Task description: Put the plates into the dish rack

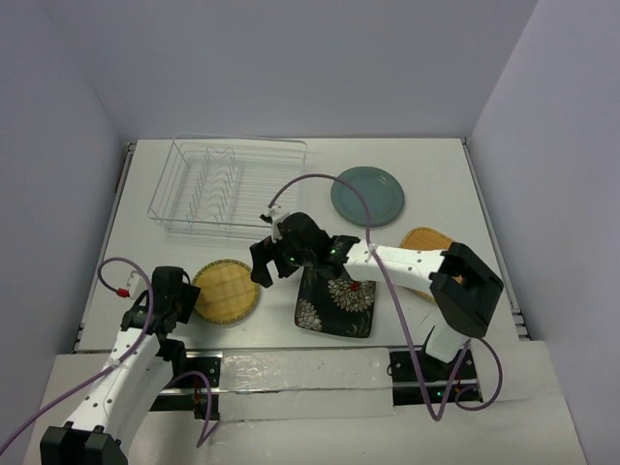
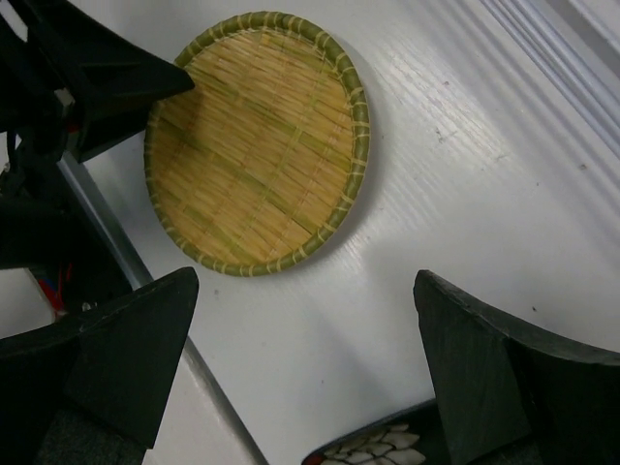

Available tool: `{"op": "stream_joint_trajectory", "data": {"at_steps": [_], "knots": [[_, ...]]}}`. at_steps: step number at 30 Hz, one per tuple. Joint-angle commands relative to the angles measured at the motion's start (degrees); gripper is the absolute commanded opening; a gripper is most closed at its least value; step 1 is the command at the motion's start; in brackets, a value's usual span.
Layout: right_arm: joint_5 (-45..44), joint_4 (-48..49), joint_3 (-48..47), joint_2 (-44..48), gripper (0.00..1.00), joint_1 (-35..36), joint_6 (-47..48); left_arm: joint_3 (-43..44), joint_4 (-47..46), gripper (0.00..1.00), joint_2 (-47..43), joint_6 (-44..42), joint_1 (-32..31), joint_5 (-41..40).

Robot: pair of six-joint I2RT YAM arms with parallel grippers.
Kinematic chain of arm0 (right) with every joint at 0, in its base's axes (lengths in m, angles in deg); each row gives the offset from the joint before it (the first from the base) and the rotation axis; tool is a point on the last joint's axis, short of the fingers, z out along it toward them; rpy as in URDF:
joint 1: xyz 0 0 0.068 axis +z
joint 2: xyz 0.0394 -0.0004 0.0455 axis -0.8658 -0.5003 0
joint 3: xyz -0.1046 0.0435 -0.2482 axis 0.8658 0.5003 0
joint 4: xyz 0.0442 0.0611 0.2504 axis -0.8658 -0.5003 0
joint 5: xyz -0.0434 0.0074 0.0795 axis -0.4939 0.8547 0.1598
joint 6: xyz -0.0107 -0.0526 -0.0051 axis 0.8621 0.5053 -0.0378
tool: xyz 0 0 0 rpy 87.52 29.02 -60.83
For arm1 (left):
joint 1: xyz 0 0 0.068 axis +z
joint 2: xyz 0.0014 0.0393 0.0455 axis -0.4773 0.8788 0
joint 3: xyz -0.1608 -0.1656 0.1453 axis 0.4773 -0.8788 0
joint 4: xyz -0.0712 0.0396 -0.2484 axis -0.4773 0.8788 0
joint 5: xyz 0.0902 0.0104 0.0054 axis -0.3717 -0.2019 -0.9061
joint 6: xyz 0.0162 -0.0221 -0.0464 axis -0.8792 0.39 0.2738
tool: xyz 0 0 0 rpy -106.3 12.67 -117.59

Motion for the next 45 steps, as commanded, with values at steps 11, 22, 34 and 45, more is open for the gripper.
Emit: {"op": "stream_joint_trajectory", "data": {"at_steps": [11, 22, 34, 45], "knots": [[-6.72, 3.67, -9.6, -15.92, 0.98, 1.88, -16.04, -0.78, -3.86, 0.54, -0.98, -3.26, -0.06, 3.26], [4.17, 4.32, -14.09, -22.55, 0.96, 2.21, -20.18, -1.58, -6.69, 0.5, -0.79, -5.17, -0.06, 4.67], [18.41, 17.73, -9.99, -17.62, 0.8, 2.18, -24.39, -4.4, -11.75, 0.39, 1.05, -4.72, -0.11, 9.68], [21.86, 27.31, -5.78, -14.17, 0.61, 2.0, -27.61, -5.01, -10.64, 0.39, -4.58, -4.82, -0.11, 10.51]]}}
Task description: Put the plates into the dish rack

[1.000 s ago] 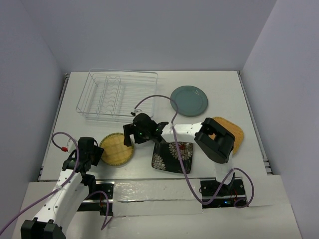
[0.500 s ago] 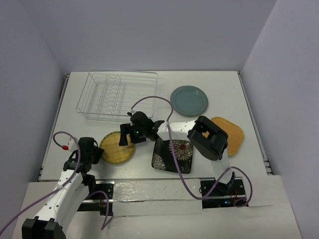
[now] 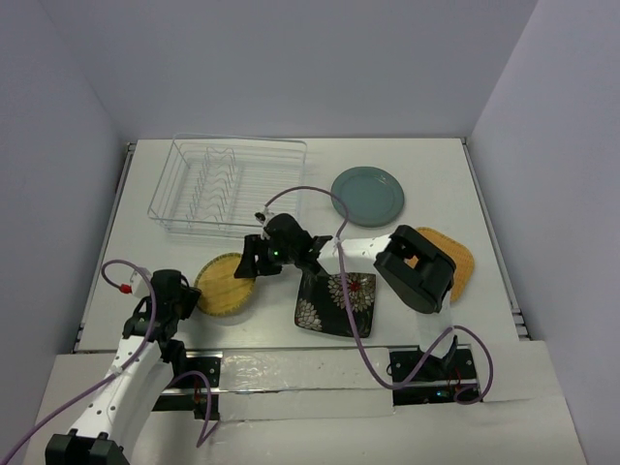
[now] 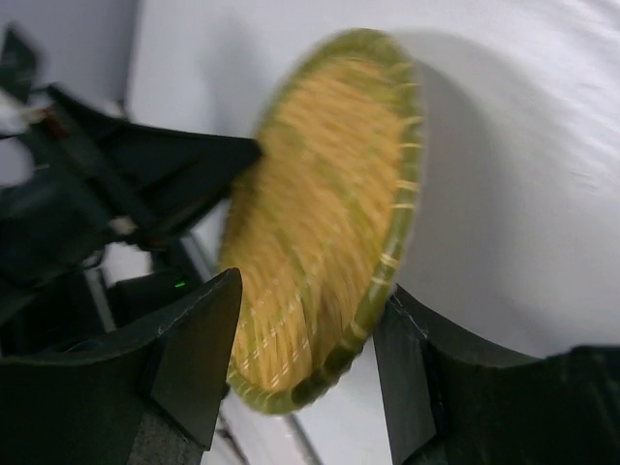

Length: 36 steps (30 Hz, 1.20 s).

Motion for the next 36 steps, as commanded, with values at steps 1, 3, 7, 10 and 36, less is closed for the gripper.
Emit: {"op": "stream_joint_trajectory", "data": {"at_steps": [1, 3, 7, 10, 36], "knots": [[11.4, 11.98, -1.15, 3.48, 0.6, 3.55, -4.15, -0.59, -2.7, 0.39, -1.31, 1.38, -0.78, 8.11], [11.68, 11.9, -1.71, 2.86, 0.59, 3.55, -4.5, -0.73, -3.04, 0.39, -1.66, 1.04, -0.78, 8.38], [11.23, 11.55, -2.83, 1.89, 0.58, 3.55, -5.5, -1.1, -4.35, 0.39, -1.64, 0.49, -0.77, 9.51], [10.02, 8.89, -3.83, 1.43, 0.55, 3.63, -5.34, -1.02, -4.57, 0.4, -1.45, -0.12, -0.78, 9.62], [-22.63, -9.18, -8.37, 29.53, 0.0, 3.67, 34.39, 23.06, 10.46, 0.99, -14.34, 0.08, -0.78, -10.75]]}}
